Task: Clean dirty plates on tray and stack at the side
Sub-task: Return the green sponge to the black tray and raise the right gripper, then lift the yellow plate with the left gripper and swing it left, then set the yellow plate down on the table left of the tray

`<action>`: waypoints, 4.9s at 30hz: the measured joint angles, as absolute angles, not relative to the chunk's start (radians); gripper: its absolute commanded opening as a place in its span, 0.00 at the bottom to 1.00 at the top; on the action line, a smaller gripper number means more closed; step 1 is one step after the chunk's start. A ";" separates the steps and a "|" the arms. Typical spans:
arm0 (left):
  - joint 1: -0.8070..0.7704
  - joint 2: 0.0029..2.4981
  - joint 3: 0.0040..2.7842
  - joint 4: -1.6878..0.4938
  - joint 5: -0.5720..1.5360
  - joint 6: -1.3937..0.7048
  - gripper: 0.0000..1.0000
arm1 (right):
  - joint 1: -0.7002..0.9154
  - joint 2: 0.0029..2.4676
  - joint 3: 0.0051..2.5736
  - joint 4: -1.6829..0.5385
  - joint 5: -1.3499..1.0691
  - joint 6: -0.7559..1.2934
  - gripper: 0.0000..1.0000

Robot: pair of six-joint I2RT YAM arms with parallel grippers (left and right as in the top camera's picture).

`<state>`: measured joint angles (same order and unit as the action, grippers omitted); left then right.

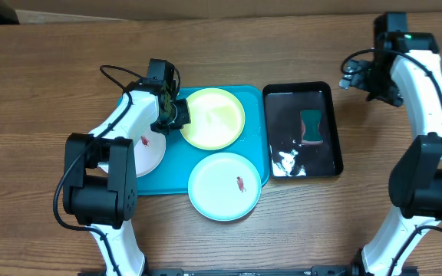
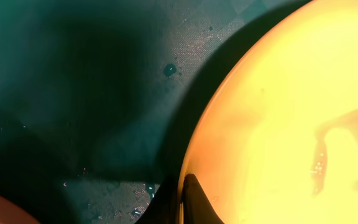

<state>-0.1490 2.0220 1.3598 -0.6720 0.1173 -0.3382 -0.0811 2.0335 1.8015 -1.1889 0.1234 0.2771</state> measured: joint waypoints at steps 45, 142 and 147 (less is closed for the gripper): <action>-0.482 1.995 1.759 -0.842 -0.175 -0.203 0.04 | -0.112 2.033 1.802 -1.182 0.123 0.285 1.00; -0.425 1.881 1.768 -0.974 -0.030 -0.387 0.04 | -0.112 2.033 1.802 -1.182 0.123 0.288 1.00; -0.041 1.881 1.768 -1.026 0.348 -0.399 0.04 | -0.112 2.033 1.802 -1.182 0.123 0.287 1.00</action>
